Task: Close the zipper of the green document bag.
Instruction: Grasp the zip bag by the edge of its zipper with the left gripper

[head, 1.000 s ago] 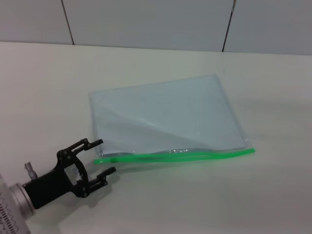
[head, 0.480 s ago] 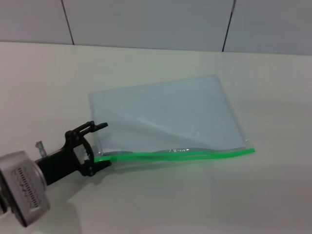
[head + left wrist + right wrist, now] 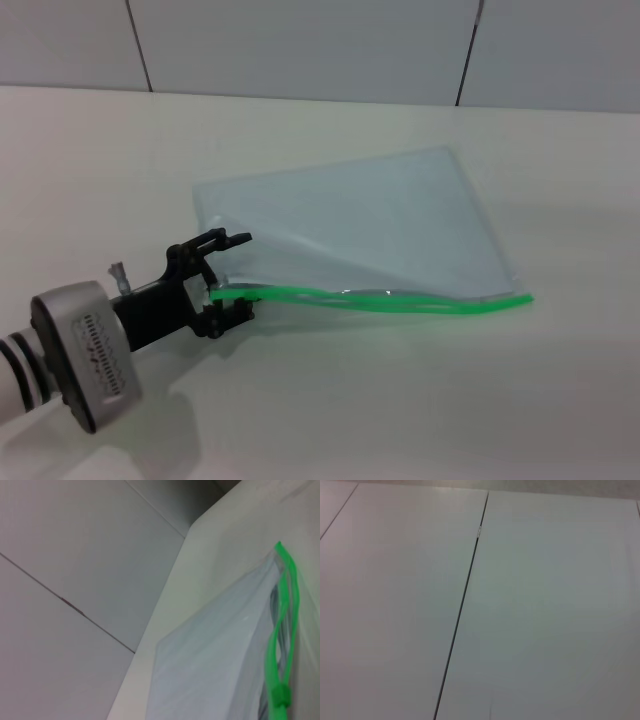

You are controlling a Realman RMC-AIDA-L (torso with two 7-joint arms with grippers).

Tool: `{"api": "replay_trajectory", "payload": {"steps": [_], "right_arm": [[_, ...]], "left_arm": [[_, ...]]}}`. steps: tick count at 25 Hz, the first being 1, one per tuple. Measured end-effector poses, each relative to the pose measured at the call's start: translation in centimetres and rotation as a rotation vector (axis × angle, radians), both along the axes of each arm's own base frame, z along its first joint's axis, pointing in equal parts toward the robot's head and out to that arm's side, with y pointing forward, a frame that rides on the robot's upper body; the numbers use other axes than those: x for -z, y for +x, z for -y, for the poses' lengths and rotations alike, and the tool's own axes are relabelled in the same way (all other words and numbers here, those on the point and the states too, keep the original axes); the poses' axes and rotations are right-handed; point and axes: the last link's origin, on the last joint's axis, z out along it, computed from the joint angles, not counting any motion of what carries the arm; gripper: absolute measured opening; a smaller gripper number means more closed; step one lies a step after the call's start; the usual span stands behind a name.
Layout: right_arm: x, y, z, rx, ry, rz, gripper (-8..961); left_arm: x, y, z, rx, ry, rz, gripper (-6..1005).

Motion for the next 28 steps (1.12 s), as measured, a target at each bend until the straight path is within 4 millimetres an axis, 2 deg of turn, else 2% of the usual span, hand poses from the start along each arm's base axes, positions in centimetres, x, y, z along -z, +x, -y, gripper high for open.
{"api": "replay_trajectory", "payload": {"steps": [10, 13, 18, 24, 28], "right_arm": [[0.3, -0.2, 0.0, -0.015, -0.02, 0.008, 881], [0.6, -0.5, -0.2, -0.036, -0.047, 0.026, 881], [1.4, -1.2, -0.7, -0.079, -0.107, 0.068, 881], [1.9, -1.6, -1.2, -0.107, -0.152, 0.106, 882], [2.2, -1.7, -1.7, -0.104, -0.177, 0.119, 882]], "left_arm": [[0.3, 0.6, -0.5, 0.047, 0.02, -0.035, 700], [0.4, 0.8, -0.6, 0.054, 0.028, -0.03, 516], [0.4, 1.2, -0.8, 0.063, 0.032, -0.023, 279], [0.4, 1.3, -0.9, 0.07, 0.03, -0.024, 128], [0.4, 1.4, -1.0, 0.07, 0.032, -0.022, 93]]}}
